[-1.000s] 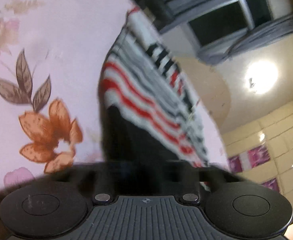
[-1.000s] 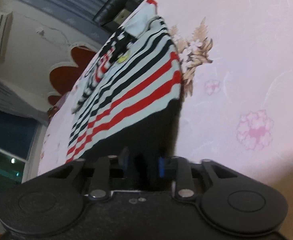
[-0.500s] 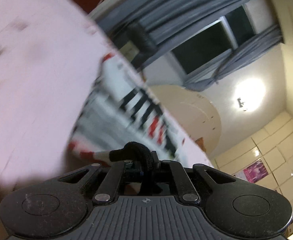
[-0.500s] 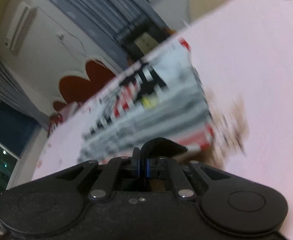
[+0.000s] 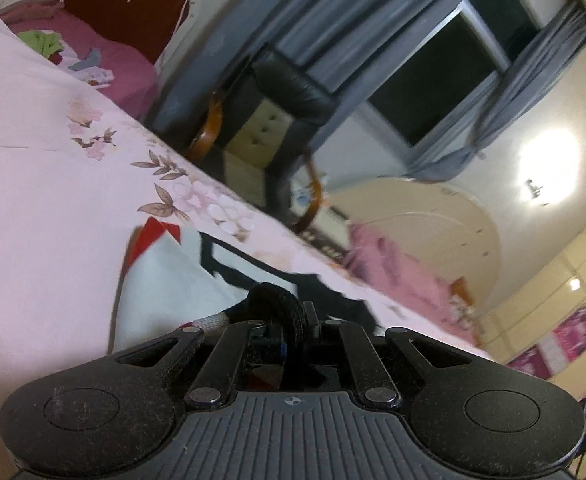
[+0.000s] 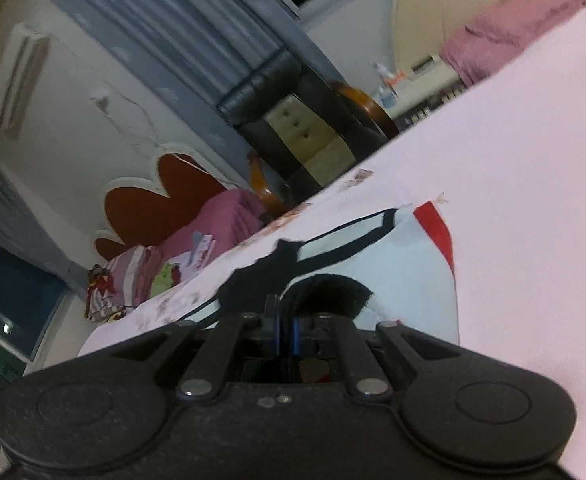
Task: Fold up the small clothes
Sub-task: 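Carry the held hem over the body with both tools and lay it down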
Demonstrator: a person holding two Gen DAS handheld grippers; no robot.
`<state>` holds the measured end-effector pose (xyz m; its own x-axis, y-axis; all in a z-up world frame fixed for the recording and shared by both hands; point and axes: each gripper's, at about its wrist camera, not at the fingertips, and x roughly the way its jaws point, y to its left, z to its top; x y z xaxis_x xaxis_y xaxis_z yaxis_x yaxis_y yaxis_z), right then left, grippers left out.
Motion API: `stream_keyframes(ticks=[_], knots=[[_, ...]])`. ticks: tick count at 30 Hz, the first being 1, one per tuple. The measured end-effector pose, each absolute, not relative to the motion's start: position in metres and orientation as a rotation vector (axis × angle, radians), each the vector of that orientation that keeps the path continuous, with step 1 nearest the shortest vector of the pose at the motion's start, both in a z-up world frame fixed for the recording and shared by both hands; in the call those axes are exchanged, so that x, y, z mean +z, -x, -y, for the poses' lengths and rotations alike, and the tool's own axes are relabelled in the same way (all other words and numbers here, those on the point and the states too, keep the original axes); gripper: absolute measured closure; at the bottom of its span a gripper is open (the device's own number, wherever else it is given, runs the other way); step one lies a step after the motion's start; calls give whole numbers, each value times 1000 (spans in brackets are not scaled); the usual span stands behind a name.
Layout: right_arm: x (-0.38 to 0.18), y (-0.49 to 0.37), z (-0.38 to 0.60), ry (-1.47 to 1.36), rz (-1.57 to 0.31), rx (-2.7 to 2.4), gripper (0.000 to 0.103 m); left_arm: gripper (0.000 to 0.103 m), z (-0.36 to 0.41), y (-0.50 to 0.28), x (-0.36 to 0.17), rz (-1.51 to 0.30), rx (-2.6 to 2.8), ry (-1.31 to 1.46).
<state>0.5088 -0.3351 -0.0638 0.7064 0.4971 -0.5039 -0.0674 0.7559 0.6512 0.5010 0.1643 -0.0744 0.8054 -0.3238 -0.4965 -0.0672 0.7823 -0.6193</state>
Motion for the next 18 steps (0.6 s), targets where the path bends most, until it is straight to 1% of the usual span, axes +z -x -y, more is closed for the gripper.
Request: stream_keyframes(ticks=[4,5,6,7,8,9,10,11,12,14,15,16,17,18], knots=[[-102,-564,340,-698,-792,333,96,96,-160,-546,-99,-705,-120,653],[-109,-572,340,-698,-791,351,92,96,-158,-553,-104,-715,-123,648],[-114,-577,339,-688,-785,353,83,96,-156,-559,-108,-717,-125,636],[-116,-580,339,-669,-774,350,78,96,-154,-561,-111,-710,-130,632],[-119,-582,339,-654,-752,344,67,87,-153,-562,-113,-700,-133,632],[-120,-581,340,-649,-727,344,52,61,-152,-561,-114,-674,-138,635],[-120,-579,342,-642,-689,339,45,44,-151,-558,-112,-639,-142,635],[-119,-576,344,-634,-655,325,36,22,-150,-555,-110,-597,-136,627],[-118,-572,349,-638,-620,324,36,20,-148,-553,-107,-559,-129,605],[-119,-569,354,-644,-599,341,38,22,-146,-557,-105,-559,-136,565],[-118,-570,354,-620,-604,350,47,29,-142,-561,-103,-577,-134,510],[-117,-572,350,-572,-614,364,51,36,-137,-567,-101,-603,-130,446],[-115,-574,342,-509,-632,374,52,43,-129,-574,-101,-645,-127,366],[-114,-577,335,-454,-651,377,54,48,-124,-581,-103,-685,-125,318]])
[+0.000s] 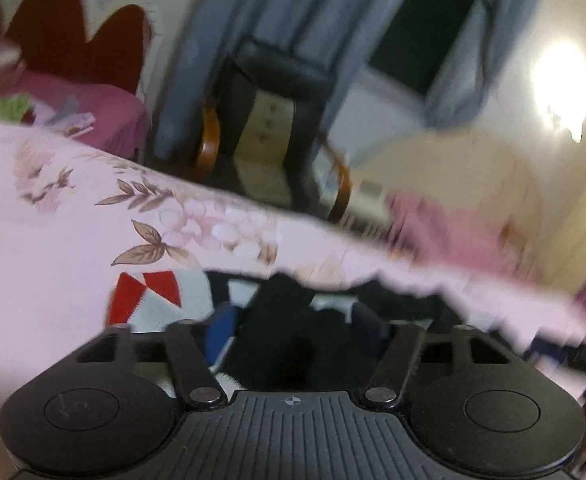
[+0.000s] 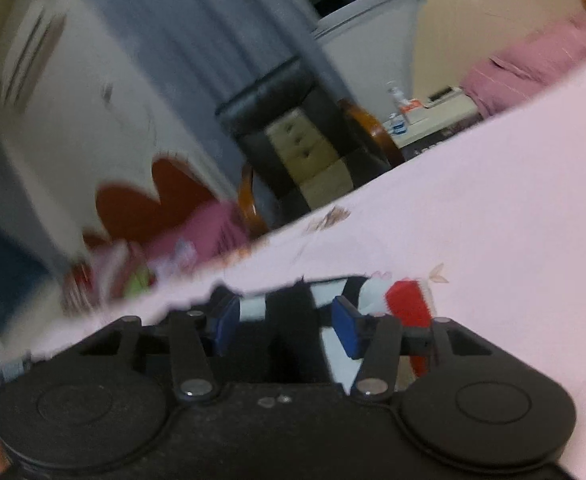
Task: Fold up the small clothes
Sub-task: 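Carry the held hem over the body with both tools and lay it down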
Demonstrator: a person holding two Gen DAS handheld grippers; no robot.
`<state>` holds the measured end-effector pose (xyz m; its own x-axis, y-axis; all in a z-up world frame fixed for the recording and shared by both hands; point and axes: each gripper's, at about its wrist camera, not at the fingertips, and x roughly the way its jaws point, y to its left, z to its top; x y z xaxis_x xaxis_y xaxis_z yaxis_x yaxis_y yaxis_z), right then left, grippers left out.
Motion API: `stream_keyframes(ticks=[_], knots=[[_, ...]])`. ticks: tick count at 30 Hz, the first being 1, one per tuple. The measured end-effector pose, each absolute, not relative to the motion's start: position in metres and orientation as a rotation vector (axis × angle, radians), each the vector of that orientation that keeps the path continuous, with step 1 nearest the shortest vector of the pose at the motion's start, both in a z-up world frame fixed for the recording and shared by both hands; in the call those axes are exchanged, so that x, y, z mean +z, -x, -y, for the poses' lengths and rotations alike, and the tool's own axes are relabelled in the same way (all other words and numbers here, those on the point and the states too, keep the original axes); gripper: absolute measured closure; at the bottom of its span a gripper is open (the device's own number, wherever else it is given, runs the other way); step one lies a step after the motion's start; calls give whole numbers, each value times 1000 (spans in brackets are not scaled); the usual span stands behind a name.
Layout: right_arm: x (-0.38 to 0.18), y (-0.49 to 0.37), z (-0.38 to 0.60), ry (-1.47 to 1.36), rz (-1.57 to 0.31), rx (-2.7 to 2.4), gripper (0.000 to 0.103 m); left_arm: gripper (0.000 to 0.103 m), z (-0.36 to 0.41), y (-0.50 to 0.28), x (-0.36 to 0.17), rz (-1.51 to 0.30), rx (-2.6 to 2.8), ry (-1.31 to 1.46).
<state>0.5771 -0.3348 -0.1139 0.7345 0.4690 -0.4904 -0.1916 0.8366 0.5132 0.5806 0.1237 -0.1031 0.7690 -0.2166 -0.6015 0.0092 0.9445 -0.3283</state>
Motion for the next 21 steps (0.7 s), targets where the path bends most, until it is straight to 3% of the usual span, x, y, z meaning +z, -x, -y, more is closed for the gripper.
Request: stream_keyframes(ticks=[1,2,4,5,6,12,17,20,21], knots=[[-113,-580,326,-391,-672,377,54,49,-117,-585,-105,-728,-117,270],[-113,-583,314,-312,-697,375,54,56,-110,-588,-108,-750,-104,212],[-112,-587,292,-166,-731,342,63,79,-97,-587,-109,-750,-68,94],[-113,-586,283,-101,-726,327,83,99,-96,-587,-109,-743,-59,77],[-112,-587,273,-59,-726,322,97,99,-99,-584,-107,-722,-62,109],[-99,-578,278,-47,-580,209,98,99,-102,-567,-90,-530,4,99],[-116,-596,279,-1,-680,157,97,98,-94,-594,-113,-690,56,40],[-121,-601,274,37,-722,162,94,97,-80,-595,-116,-669,77,-44],[-119,-601,272,47,-722,166,87,89,-77,-593,-114,-664,86,-72]])
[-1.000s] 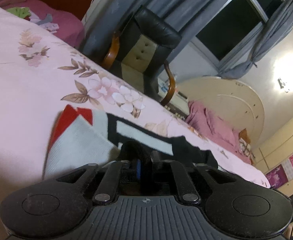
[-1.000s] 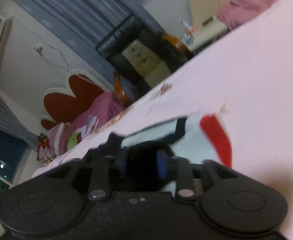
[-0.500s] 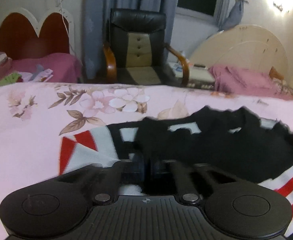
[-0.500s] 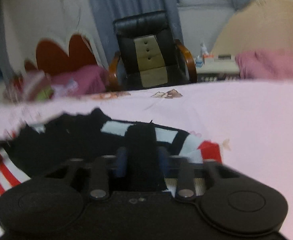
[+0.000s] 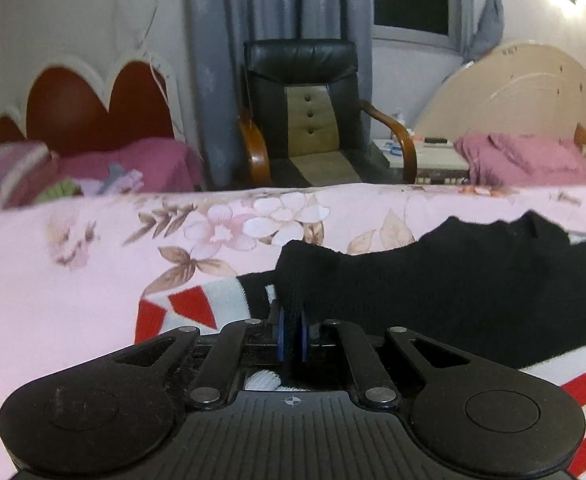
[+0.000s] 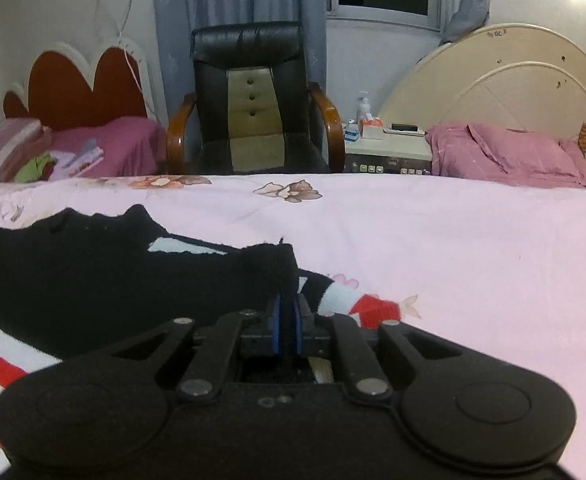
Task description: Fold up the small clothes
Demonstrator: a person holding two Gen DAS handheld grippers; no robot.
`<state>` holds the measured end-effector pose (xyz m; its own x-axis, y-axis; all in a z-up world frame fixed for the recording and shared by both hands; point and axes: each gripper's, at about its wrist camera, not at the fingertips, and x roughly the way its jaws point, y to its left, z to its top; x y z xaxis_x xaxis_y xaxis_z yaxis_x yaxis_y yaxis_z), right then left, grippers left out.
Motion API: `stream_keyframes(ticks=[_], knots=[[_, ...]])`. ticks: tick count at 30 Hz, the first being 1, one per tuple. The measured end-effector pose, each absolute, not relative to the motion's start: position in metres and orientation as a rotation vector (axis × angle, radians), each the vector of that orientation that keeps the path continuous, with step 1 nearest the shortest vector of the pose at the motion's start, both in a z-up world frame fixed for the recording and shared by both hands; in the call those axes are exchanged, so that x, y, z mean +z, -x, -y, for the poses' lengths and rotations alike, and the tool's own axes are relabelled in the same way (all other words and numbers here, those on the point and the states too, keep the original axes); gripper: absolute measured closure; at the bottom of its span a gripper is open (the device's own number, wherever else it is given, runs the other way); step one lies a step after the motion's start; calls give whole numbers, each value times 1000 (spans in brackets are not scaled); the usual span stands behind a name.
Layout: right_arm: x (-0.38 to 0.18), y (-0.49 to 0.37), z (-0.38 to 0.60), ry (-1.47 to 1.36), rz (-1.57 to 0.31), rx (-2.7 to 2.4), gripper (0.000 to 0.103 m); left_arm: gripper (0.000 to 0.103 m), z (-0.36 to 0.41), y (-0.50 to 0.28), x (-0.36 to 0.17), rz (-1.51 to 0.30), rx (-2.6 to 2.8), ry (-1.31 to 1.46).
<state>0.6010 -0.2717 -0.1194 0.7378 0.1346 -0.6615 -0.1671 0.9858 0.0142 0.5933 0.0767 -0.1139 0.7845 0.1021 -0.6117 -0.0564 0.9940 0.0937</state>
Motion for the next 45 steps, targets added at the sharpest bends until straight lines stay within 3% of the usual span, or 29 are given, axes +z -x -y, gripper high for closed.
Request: stream_keyframes(ticks=[1,2,3,4,7,9,10,13,15,25,35,40,45], knots=[[-118,-599,271,53,-716,171,80,79,-74,-591,-110,-661,99,-86],[-115,-595,271,55,-696,171,56,43,-71,-587,-104,-653,123,-95],[-110,-589,270,54,-657,177,29,14,-65,-581,-97,-617,125,-99],[-104,-580,268,54,-596,194,28,12,-60,-574,-90,-560,105,-104],[-97,-576,246,72,-563,266,35,12,-37,-577,-77,-553,24,-96],[-99,-582,227,83,-589,314,67,12,-19,-578,-74,-548,-20,-101],[-101,-585,218,86,-615,336,68,12,-11,-580,-74,-554,-36,-101],[-107,-589,191,103,-647,392,67,12,2,-586,-81,-588,-73,-85],[-113,-588,178,131,-676,411,58,12,5,-589,-90,-623,-64,-88],[-116,-580,186,196,-692,371,50,12,-6,-590,-107,-688,-41,-81],[-106,-577,269,129,-735,200,47,12,-90,-552,-102,-691,95,-7],[-82,-532,243,61,-671,351,49,12,-42,-507,-81,-587,-47,-18],[-97,-498,179,194,-689,446,50,12,10,-489,-91,-609,-137,-110]])
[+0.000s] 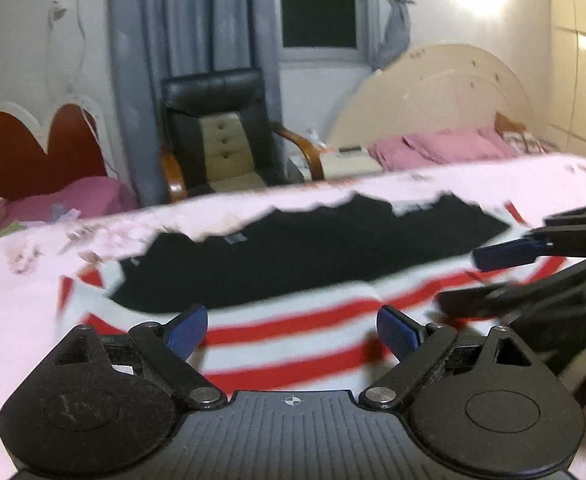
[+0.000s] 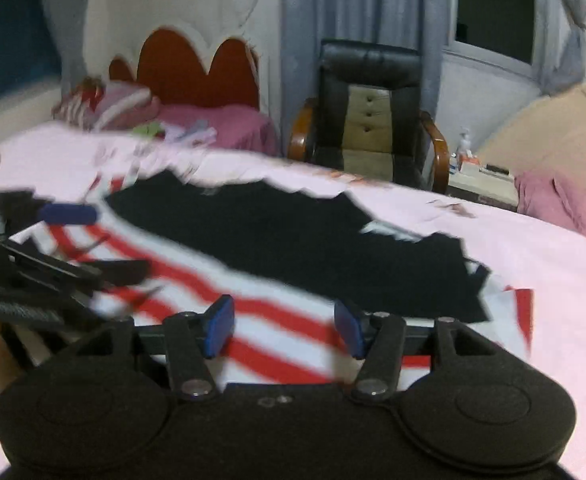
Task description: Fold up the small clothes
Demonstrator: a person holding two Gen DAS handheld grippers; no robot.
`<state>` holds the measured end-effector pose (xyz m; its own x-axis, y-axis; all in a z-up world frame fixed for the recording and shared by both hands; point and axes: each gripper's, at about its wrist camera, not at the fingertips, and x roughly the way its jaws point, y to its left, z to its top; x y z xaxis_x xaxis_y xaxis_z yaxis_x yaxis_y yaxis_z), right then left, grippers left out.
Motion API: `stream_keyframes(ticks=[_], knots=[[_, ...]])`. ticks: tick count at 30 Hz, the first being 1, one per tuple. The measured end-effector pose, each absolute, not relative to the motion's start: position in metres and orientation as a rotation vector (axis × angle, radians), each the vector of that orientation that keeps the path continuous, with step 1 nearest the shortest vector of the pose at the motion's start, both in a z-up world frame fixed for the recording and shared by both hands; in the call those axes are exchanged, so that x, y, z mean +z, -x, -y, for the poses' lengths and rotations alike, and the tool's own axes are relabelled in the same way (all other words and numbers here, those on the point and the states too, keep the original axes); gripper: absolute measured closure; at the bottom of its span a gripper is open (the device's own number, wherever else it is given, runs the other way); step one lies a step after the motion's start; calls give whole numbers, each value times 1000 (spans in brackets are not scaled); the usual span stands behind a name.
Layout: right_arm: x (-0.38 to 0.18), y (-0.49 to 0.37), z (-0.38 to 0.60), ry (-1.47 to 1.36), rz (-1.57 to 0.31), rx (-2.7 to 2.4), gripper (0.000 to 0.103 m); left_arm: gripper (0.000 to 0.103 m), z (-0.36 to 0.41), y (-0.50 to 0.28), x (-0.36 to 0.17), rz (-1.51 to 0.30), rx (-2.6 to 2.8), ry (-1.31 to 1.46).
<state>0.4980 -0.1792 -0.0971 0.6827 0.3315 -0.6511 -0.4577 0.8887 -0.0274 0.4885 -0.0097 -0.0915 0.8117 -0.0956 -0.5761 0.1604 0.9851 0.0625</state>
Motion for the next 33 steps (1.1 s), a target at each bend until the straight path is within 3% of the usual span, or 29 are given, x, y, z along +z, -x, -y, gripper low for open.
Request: stream_keyframes(ticks=[12,13,15,18,23,29,33], knots=[[-108,-464,250,193,-792,272,47,12,-73,-432,-111,-669,-9,-55],[-110,-460,254,195,-795,262,47,12,-71,-429,-107,-668,-2,-85],[-102,-453,257,178,-788,224,58,12,-59,-424,-96,-650,21,-119],[-87,-437,245,111,-727,274,57,12,-41,-417,-85,-606,-39,-111],[-102,-420,200,288,-753,293,56,12,-29,-418,-102,-684,-52,-144],[-113,-407,249,233,-813,195,56,12,-65,-398,-112,-698,-19,-97],[-99,-393,272,146,-715,146,58,12,-72,-393,-113,-691,-27,-83]])
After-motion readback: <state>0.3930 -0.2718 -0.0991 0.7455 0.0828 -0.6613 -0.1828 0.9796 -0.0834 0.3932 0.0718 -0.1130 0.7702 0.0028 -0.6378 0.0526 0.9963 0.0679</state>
